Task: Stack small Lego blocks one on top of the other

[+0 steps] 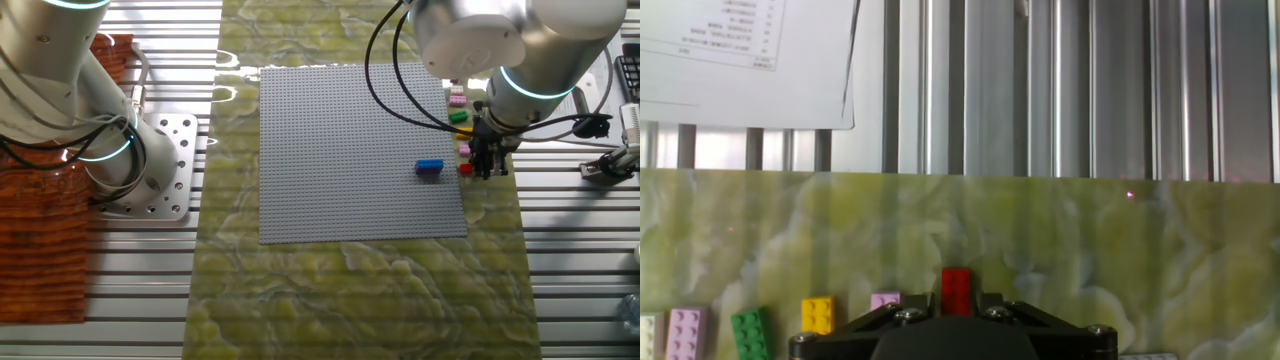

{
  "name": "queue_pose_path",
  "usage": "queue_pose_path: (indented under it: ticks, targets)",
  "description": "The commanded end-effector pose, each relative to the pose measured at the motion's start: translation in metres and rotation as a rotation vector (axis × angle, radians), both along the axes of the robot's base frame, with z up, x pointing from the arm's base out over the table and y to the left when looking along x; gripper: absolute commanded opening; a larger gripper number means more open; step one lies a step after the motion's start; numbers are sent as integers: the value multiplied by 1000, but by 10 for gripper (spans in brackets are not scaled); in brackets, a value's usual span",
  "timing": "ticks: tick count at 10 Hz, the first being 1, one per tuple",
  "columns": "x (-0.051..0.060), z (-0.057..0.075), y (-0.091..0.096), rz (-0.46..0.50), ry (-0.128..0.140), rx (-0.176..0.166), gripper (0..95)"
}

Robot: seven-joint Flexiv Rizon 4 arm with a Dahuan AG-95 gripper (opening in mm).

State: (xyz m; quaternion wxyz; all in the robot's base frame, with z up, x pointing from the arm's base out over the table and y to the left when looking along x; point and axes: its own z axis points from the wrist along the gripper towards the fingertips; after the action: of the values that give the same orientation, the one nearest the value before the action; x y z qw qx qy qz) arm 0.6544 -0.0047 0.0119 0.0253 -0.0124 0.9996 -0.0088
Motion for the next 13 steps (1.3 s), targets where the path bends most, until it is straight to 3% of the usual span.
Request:
queue_pose_path:
  ticks: [1, 9, 10, 13]
  targets:
    - [0, 0, 0, -3, 0, -1, 190]
    - [0, -1, 0, -15, 1, -1, 190]
    - [0, -1, 0, -23, 1, 0, 0]
    - [0, -1, 0, -28, 0, 0, 0]
